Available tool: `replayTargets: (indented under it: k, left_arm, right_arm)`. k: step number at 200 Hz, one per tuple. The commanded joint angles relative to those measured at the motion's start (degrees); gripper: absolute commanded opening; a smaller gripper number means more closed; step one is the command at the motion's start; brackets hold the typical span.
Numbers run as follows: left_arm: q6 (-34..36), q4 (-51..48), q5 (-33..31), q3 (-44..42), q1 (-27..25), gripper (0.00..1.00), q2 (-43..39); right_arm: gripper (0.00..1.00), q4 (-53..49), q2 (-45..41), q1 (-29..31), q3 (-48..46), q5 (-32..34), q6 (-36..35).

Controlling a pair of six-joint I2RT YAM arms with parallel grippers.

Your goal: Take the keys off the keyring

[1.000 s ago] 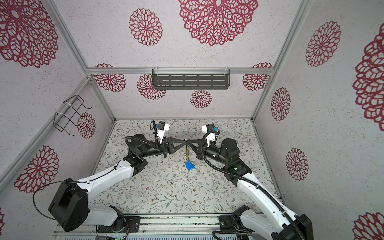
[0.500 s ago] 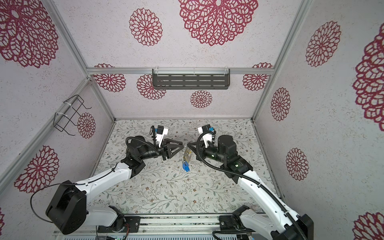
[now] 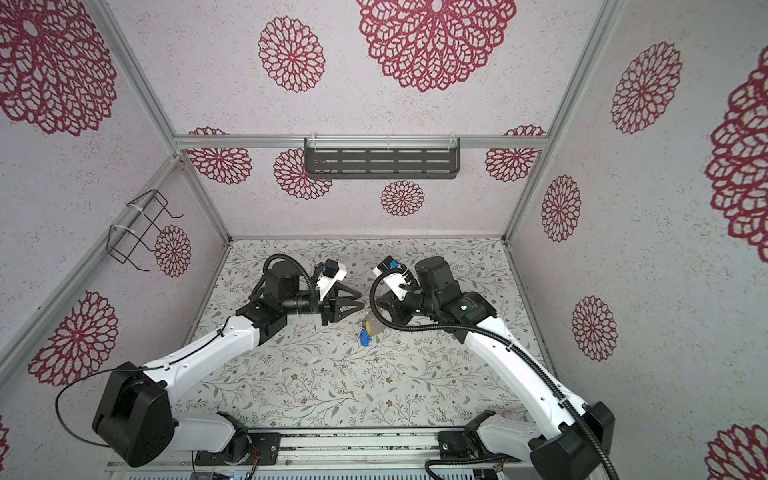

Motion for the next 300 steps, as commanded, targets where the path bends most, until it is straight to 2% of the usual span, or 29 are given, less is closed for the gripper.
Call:
replayTargets:
  k: [1, 112, 151, 203, 220, 241, 256, 271, 300]
  left_arm:
    - [2.0, -2.2, 3.2, 1.8, -1.1, 0.40, 1.2]
    - [0.1, -0.7, 4.9, 3.2, -2.5, 0.34, 3.8]
    - [-0.4, 0.5, 5.1, 2.8, -2.6, 0.44, 3.8]
    - [-0.7, 1.6, 6.4, 1.5, -2.7, 0.44, 3.1]
    - [-0.7, 1.8, 6.6, 1.2, -2.7, 0.39, 2.7]
    - [-0.7, 1.8, 6.4, 1.4, -2.6, 0.26, 2.6]
    - [-1.0, 1.7, 6.1, 1.8, -2.5, 0.20, 2.5]
    - [-1.0, 1.7, 5.6, 1.9, -2.4, 0.16, 2.7]
    - [-1.0, 1.8, 5.4, 2.0, -2.2, 0.00, 2.9]
  right_arm:
    - [0.00, -1.9, -0.6, 1.4, 2.6, -0.1, -3.4]
    - [0.00, 0.9, 0.2, 3.6, 3.3, 1.6, -2.4]
    - [0.00, 1.6, 0.2, 3.6, 3.9, 1.9, -1.6]
    - [0.00, 2.2, -0.1, 3.8, 3.5, 3.0, -1.3]
    - [0.00, 2.7, -0.2, 3.9, 3.1, 1.7, -0.8]
    - [0.00, 2.5, 0.3, 4.2, 2.9, 0.3, -0.3]
    - [0.00, 2.2, 0.7, 4.6, 2.8, 0.0, -0.2]
    - [0.00, 2.2, 0.8, 4.9, 2.3, 0.1, 0.0]
    - [0.00, 4.7, -0.7, 5.1, -0.2, 1.9, 1.8]
